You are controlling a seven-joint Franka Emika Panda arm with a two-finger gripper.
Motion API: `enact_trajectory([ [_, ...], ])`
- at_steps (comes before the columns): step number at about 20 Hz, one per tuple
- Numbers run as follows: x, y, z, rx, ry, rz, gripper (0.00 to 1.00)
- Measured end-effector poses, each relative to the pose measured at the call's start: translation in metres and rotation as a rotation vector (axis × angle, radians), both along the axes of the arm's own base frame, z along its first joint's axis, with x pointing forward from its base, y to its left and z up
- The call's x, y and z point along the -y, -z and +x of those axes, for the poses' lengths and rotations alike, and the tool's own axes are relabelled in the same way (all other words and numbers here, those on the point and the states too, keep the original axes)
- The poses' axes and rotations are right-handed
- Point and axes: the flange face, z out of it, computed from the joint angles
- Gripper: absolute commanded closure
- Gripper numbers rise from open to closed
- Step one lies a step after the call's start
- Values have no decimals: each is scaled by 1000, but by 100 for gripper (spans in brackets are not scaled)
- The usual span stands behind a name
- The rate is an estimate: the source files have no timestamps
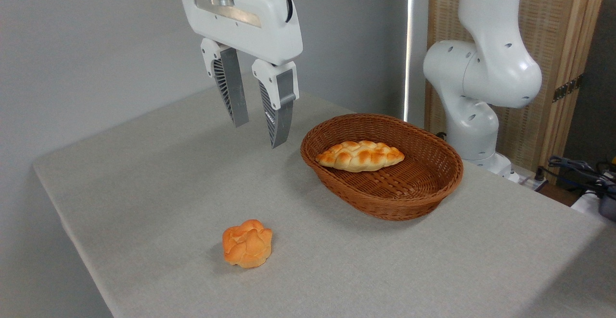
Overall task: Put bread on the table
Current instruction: 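Move the open gripper over the braided bread roll in the basket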
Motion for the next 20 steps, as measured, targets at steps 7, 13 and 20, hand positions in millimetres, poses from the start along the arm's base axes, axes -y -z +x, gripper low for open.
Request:
enact_trajectory([
  [7,2,14,-2,-33,3,0,0],
  [13,4,25,-17,-64,17,1,0],
  [20,28,84,-113,-192,194,-4,0],
])
